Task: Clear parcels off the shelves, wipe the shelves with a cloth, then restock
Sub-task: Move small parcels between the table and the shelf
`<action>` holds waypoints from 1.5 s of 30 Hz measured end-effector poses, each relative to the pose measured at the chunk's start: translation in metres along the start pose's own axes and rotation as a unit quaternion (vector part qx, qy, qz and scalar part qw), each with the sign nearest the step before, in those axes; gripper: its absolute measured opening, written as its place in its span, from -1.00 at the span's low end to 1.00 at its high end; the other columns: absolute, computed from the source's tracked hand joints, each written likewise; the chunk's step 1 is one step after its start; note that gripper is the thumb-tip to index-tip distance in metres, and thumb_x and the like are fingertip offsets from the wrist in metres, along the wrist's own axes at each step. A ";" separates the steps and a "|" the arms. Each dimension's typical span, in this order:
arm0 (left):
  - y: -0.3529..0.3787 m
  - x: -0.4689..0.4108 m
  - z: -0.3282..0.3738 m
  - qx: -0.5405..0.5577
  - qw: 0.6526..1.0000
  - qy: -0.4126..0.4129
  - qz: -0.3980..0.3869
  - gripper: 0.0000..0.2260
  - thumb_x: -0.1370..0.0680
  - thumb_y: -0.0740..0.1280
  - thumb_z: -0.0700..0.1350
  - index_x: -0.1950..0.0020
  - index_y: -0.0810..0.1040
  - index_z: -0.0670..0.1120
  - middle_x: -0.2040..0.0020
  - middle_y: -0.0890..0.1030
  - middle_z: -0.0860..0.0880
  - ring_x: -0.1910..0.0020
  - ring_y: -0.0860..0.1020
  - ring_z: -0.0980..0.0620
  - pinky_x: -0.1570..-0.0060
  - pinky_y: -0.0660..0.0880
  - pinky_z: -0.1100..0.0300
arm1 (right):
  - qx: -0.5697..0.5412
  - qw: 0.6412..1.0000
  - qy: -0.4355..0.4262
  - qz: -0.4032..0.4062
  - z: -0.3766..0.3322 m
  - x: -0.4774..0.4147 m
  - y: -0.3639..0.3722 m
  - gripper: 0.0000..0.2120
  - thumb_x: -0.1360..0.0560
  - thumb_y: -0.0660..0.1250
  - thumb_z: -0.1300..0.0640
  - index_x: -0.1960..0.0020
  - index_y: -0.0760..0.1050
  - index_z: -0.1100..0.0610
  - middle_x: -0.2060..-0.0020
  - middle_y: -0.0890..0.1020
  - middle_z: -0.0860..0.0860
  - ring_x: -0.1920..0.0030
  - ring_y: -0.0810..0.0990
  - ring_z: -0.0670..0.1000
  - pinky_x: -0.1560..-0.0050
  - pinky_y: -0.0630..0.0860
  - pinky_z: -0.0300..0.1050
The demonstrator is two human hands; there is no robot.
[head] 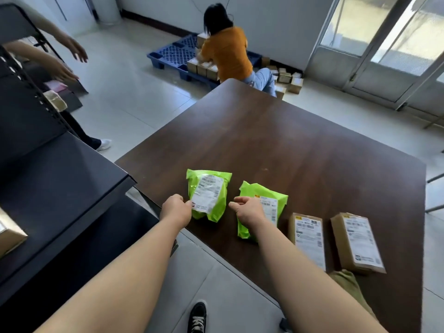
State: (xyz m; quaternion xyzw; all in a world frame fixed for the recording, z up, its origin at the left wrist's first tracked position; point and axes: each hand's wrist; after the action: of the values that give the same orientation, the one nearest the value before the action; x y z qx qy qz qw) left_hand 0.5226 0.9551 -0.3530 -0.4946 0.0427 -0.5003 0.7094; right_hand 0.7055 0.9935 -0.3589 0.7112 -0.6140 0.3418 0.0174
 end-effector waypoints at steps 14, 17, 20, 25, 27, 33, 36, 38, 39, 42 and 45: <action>0.022 -0.063 0.001 0.096 0.990 -0.016 -0.103 -0.71 -0.57 0.32 -0.04 -0.17 0.49 -0.21 -0.11 0.60 -0.15 -0.06 0.58 -0.12 -0.07 0.53 0.01 | -0.020 0.997 0.075 0.025 0.001 -0.062 0.058 -0.57 -0.47 0.43 0.20 -0.30 0.45 0.26 0.02 0.59 0.06 0.08 0.55 -0.02 0.03 0.49 -0.18; 0.023 -0.059 0.006 0.133 0.986 -0.022 -0.098 -0.71 -0.56 0.34 -0.07 -0.20 0.47 -0.19 -0.10 0.60 -0.13 -0.01 0.60 -0.10 0.06 0.57 0.06 | -0.032 0.996 0.077 0.030 0.002 -0.059 0.057 -0.60 -0.48 0.42 0.22 -0.28 0.45 0.26 -0.03 0.61 0.09 0.08 0.55 -0.03 0.05 0.46 -0.21; 0.021 -0.054 0.010 0.130 0.987 -0.008 -0.097 -0.66 -0.54 0.36 -0.04 -0.24 0.44 -0.17 -0.16 0.55 -0.12 -0.02 0.59 -0.08 0.02 0.57 0.04 | -0.050 0.995 0.075 0.041 0.001 -0.053 0.051 -0.64 -0.48 0.40 0.26 -0.26 0.46 0.24 0.01 0.60 0.06 0.08 0.55 -0.03 0.06 0.48 -0.20; 0.021 -0.044 0.013 0.164 0.980 0.007 -0.111 -0.65 -0.53 0.39 -0.04 -0.20 0.39 -0.17 -0.13 0.56 -0.13 0.07 0.58 -0.03 0.13 0.54 0.11 | -0.088 0.994 0.060 0.035 0.001 -0.036 0.035 -0.68 -0.49 0.37 0.32 -0.23 0.47 0.27 -0.08 0.62 0.14 0.03 0.57 0.01 0.01 0.54 -0.15; 0.022 -0.038 0.016 0.201 0.972 0.000 -0.121 -0.65 -0.52 0.40 -0.08 -0.19 0.37 -0.18 -0.10 0.57 -0.14 0.08 0.59 -0.04 0.14 0.58 0.08 | -0.080 0.995 0.049 0.021 0.001 -0.029 0.028 -0.68 -0.50 0.36 0.30 -0.25 0.46 0.26 -0.06 0.62 0.09 0.00 0.58 0.01 -0.01 0.54 -0.15; 0.023 -0.025 0.023 0.240 0.964 -0.021 -0.111 -0.71 -0.52 0.40 -0.14 -0.10 0.34 -0.16 -0.07 0.56 -0.16 0.02 0.60 -0.12 0.08 0.61 -0.03 | 0.084 0.993 0.006 0.087 0.010 -0.015 0.002 -0.56 -0.49 0.37 0.15 -0.35 0.42 0.14 -0.23 0.54 0.09 -0.26 0.49 0.05 -0.28 0.43 -0.04; 0.023 -0.021 0.021 0.231 0.967 -0.018 -0.104 -0.70 -0.53 0.39 -0.15 -0.12 0.30 -0.13 -0.08 0.54 -0.15 -0.01 0.60 -0.14 0.03 0.60 -0.10 | 0.186 0.972 0.001 0.147 0.023 -0.008 -0.006 -0.43 -0.49 0.36 0.06 -0.46 0.29 0.06 -0.37 0.36 0.11 -0.37 0.34 0.09 -0.38 0.28 -0.06; 0.024 -0.018 0.020 0.214 0.971 -0.012 -0.102 -0.69 -0.53 0.38 -0.14 -0.13 0.28 -0.11 -0.09 0.54 -0.13 -0.01 0.59 -0.14 0.03 0.60 -0.10 | 0.252 0.956 0.025 0.150 0.031 -0.005 -0.008 -0.33 -0.47 0.38 -0.04 -0.50 0.19 -0.03 -0.44 0.23 0.15 -0.44 0.21 0.15 -0.44 0.20 0.00; 0.025 -0.017 0.019 0.208 0.973 -0.009 -0.102 -0.69 -0.54 0.38 -0.14 -0.13 0.27 -0.10 -0.09 0.54 -0.13 -0.01 0.59 -0.14 0.03 0.59 -0.10 | 0.285 0.947 0.042 0.142 0.035 -0.004 -0.008 -0.29 -0.47 0.38 -0.09 -0.52 0.14 -0.06 -0.48 0.14 0.17 -0.48 0.13 0.17 -0.47 0.14 0.05; 0.027 -0.016 0.015 0.195 0.976 -0.003 -0.100 -0.64 -0.54 0.37 -0.14 -0.23 0.26 -0.09 -0.11 0.55 -0.12 -0.02 0.59 -0.14 -0.01 0.58 -0.10 | 0.331 0.933 0.079 0.114 0.045 -0.005 -0.006 -0.26 -0.48 0.35 -0.13 -0.53 0.03 -0.12 -0.51 -0.06 0.18 -0.50 -0.03 0.23 -0.48 0.05 0.20; 0.027 -0.015 0.011 0.186 0.977 0.005 -0.102 -0.55 -0.55 0.36 -0.13 -0.37 0.25 -0.05 -0.08 0.55 -0.06 0.00 0.60 -0.10 0.03 0.60 -0.06 | 0.323 0.937 0.090 0.096 0.051 -0.005 -0.005 -0.28 -0.50 0.35 -0.07 -0.52 0.03 -0.15 -0.50 -0.12 0.18 -0.49 0.01 0.24 -0.43 0.15 0.23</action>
State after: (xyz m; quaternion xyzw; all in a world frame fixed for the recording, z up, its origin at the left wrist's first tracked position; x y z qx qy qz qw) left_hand 0.5398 0.9739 -0.3742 -0.3533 -0.0982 -0.5714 0.7342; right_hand 0.7341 0.9763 -0.3987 0.5824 -0.5320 0.5844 -0.1904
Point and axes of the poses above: each hand's wrist, its own x-axis away from the middle knuckle, its own y-axis out of the palm, z = x × y
